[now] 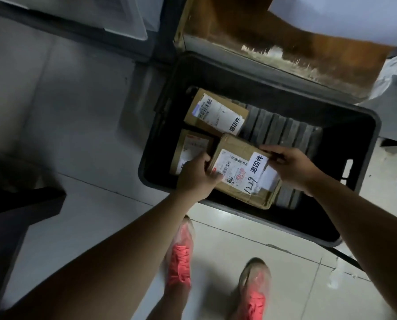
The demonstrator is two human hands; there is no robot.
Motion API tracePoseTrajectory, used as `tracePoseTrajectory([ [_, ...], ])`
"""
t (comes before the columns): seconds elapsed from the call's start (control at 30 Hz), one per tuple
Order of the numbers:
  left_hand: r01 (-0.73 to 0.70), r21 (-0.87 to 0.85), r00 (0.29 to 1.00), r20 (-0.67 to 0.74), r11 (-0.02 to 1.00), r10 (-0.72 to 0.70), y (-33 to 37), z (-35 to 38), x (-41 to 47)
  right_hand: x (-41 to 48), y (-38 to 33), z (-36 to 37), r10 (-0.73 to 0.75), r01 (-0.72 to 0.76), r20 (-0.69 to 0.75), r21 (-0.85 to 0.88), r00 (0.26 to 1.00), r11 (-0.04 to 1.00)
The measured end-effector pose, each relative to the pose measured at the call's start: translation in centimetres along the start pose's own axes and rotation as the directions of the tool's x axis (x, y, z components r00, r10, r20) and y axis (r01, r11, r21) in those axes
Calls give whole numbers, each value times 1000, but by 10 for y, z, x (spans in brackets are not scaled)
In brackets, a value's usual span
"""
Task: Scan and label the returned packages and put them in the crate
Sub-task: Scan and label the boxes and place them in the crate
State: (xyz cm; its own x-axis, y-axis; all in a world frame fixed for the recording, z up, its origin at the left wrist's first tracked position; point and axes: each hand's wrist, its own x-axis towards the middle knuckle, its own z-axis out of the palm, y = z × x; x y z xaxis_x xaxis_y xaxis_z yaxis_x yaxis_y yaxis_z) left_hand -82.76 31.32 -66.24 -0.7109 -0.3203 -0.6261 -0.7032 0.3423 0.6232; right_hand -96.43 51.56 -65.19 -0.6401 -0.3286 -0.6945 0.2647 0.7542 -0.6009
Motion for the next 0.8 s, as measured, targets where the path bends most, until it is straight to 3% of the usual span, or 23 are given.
tracePoseTrajectory([
  [0.1, 13, 8, 999, -52, 1000, -13, -13, 15, 4, 24, 12, 3, -18, 21, 44, -61, 999, 998],
  [0.23, 39, 150, 999, -26, 988, -35, -26, 34, 8, 42, 31, 20, -29, 51, 124, -183, 992, 982],
  [0.57, 9, 448, 1000, -17, 894, -2, -33, 58, 43, 73, 76, 52, -30, 31, 8, -241, 1000, 970],
  [0.7, 30, 451, 999, -25, 892, -20, -34, 60, 48, 70, 80, 57, -31, 17, -56, -245, 998, 970],
  [0.8, 37, 360, 999, -13, 932, -35, -35, 54, 46, 59, 76, 55, -50, 23, -95, -264, 994, 964],
])
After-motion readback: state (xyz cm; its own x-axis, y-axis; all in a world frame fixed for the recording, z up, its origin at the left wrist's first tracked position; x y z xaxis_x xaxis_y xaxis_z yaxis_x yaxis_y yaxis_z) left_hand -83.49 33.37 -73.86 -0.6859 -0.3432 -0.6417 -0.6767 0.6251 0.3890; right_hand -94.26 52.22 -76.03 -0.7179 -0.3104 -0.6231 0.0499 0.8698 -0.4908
